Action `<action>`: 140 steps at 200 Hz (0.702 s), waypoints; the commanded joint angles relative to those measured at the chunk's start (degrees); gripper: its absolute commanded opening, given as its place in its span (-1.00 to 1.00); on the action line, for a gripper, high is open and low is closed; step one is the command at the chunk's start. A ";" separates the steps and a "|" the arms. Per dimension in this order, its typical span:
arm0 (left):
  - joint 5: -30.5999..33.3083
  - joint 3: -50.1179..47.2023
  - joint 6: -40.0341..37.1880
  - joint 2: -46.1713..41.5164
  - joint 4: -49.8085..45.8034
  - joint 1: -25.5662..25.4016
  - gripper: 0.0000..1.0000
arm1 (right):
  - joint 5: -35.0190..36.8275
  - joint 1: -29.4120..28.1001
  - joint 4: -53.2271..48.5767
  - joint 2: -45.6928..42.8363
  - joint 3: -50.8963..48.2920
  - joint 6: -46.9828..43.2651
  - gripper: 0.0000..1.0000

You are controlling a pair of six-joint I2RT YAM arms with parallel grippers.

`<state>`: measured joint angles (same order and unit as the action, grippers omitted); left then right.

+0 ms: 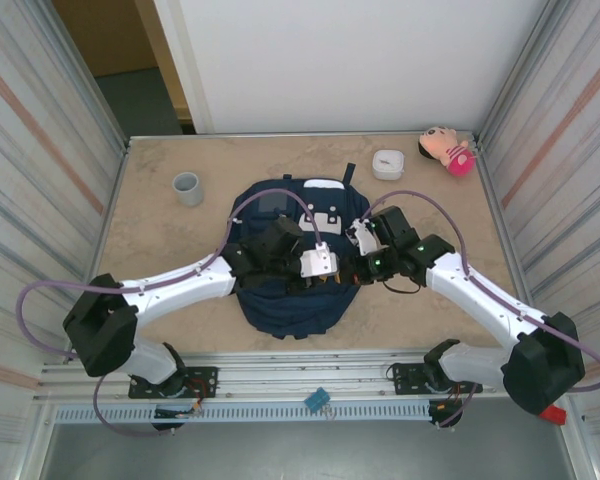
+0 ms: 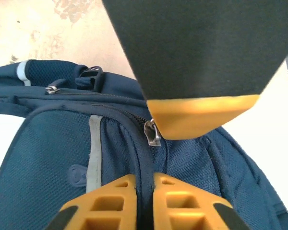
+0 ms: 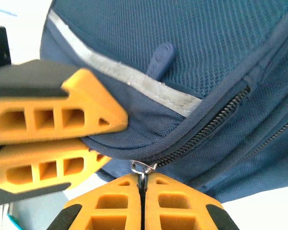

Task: Pack books, pencil case, and school supplies into a backpack

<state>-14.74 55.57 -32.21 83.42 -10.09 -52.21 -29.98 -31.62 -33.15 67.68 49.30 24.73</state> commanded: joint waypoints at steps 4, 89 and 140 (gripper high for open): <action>1.63 0.10 -1.64 -1.78 -0.72 -0.40 -0.96 | 0.78 3.81 -1.06 -1.05 0.85 -0.61 -1.00; -10.59 -3.71 -4.13 -9.29 1.52 -0.37 -0.97 | 9.31 13.13 5.55 7.61 3.23 3.19 -1.00; -5.78 -4.69 -3.61 -10.65 -0.45 2.59 -0.96 | 6.38 14.83 5.93 7.73 4.12 -0.01 -1.00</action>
<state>-15.68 51.96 -34.92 78.65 -6.07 -50.52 -34.65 -21.12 -31.31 74.83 52.40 25.12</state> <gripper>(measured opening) 0.088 0.071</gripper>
